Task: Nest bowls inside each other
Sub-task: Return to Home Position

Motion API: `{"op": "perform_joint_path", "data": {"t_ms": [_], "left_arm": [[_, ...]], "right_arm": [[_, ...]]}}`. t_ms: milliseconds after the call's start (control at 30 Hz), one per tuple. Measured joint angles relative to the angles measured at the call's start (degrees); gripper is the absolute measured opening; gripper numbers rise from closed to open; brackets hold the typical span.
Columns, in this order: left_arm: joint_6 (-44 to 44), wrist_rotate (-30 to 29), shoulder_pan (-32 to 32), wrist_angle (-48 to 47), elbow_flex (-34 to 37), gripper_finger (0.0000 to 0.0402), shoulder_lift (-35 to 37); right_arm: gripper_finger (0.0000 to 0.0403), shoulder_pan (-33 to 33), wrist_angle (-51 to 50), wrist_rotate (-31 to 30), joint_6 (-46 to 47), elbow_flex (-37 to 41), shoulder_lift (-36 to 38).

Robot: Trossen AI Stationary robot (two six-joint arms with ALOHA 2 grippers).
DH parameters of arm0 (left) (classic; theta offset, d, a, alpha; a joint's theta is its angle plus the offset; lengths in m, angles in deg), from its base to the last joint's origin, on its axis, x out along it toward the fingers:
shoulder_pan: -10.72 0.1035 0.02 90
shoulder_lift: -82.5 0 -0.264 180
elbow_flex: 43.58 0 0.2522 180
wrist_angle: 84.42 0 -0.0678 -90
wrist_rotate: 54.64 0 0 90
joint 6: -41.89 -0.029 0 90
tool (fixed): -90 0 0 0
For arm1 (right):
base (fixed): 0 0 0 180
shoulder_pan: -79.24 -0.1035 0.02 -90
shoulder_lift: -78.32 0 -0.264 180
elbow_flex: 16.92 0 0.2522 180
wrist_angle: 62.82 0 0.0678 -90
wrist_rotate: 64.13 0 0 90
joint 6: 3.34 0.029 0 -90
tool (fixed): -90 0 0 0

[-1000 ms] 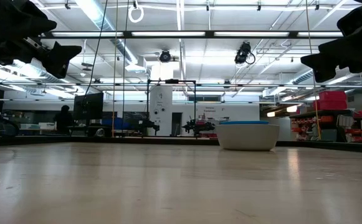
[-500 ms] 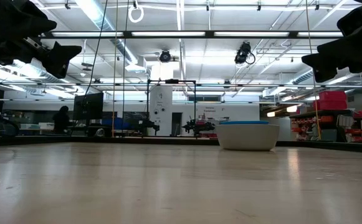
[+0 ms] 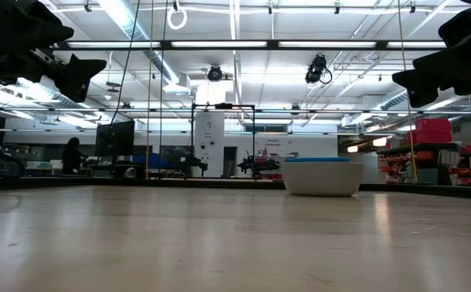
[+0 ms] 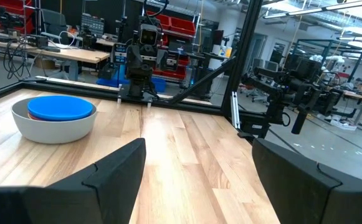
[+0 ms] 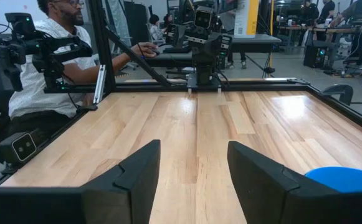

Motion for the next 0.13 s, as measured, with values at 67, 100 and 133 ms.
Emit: {"op": "perform_joint_path", "data": {"t_ms": [67,100,133], "left_arm": [[0.0,0.0,0.0,-0.01,0.0,0.0304,-0.01],[0.0,0.0,0.01,0.0,0.0,0.0304,-0.01],[0.0,0.0,0.0,0.01,-0.01,0.0304,-0.01]], "right_arm": [[0.0201,0.01,0.0,-0.01,0.0,0.0,0.0],[0.0203,0.0,0.0,-0.02,0.0,0.0,0.01],[0.0204,0.01,0.0,-0.01,0.0,0.0,0.01]]}}
